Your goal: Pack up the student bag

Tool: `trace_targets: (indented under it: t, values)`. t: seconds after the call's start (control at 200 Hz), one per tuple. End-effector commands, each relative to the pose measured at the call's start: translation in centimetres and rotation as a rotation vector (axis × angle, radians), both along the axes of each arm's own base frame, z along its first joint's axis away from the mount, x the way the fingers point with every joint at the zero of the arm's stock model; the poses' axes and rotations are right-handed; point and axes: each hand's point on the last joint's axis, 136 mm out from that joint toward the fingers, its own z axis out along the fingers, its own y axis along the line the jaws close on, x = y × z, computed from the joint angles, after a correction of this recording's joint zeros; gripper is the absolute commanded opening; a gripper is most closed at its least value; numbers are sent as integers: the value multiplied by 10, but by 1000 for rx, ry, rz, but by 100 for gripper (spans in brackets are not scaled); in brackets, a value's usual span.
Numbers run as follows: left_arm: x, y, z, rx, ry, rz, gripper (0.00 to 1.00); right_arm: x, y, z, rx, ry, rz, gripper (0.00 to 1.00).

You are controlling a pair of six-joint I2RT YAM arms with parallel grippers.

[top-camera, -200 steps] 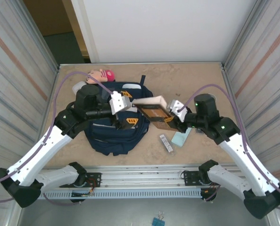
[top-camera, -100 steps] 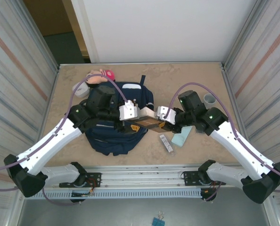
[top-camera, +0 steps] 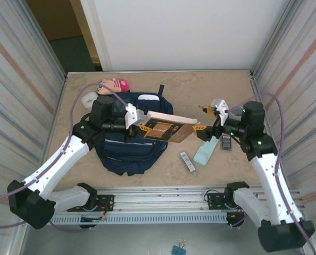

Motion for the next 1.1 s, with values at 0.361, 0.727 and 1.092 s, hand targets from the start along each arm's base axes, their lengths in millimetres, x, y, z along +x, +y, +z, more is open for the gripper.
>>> trace_targets:
  t: [0.361,0.727,1.092]
  values:
    - [-21,0,93,-324,-64,-140,0,-22,13,34,368,127,154,99]
    - [-11,-3,96,-344,-43,-106,0,-47,41,50,337,75,377,71]
    - [1,-5,84,-347,-14,-67,2,-54,52,69,373,-6,428,21]
